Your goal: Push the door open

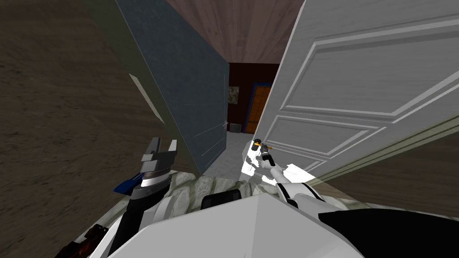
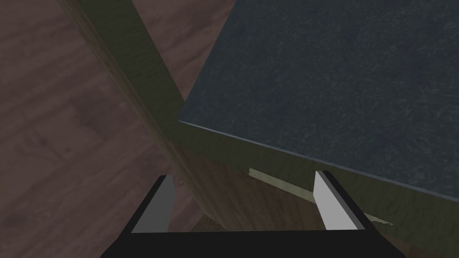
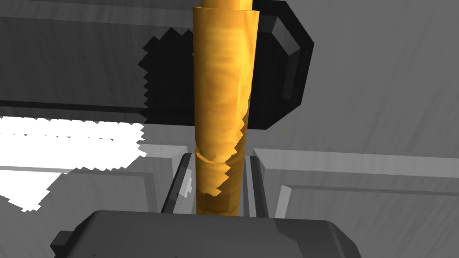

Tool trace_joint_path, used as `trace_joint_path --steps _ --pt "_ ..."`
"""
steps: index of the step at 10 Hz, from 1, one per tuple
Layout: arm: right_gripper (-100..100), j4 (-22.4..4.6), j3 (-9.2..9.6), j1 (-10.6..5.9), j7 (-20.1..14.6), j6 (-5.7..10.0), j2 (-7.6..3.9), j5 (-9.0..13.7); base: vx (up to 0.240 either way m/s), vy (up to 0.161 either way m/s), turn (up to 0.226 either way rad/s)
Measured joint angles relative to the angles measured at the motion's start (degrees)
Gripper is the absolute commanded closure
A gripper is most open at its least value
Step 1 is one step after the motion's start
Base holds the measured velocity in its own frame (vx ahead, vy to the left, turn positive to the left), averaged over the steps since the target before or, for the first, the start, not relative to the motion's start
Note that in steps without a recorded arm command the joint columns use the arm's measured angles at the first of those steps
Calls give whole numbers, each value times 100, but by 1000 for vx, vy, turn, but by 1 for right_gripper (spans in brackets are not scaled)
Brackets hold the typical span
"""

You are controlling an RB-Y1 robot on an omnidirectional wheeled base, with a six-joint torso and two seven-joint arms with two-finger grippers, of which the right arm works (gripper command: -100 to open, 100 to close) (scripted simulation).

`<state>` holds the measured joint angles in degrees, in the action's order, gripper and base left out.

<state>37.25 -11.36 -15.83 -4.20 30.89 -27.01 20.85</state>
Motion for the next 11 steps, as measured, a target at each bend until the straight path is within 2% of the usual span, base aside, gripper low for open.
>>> trace_joint_path --steps 1,3,5,7,8,10,11 --pt "100 -51 -95 -60 101 -31 27 22 118 -21 5" --pt "100 31 -284 -18 274 -77 81 70 107 -16 -6" --pt "100 -195 -456 -182 449 -1 142 99 91 -21 1" --pt "100 -443 -594 -347 574 50 145 123 96 -27 -7" --pt "100 -301 -723 -296 697 -13 216 158 112 -29 -11" --pt "100 -480 -871 -392 850 62 259 184 97 -19 -3" --pt "100 -485 -967 -410 931 61 288 206 94 -16 -15"
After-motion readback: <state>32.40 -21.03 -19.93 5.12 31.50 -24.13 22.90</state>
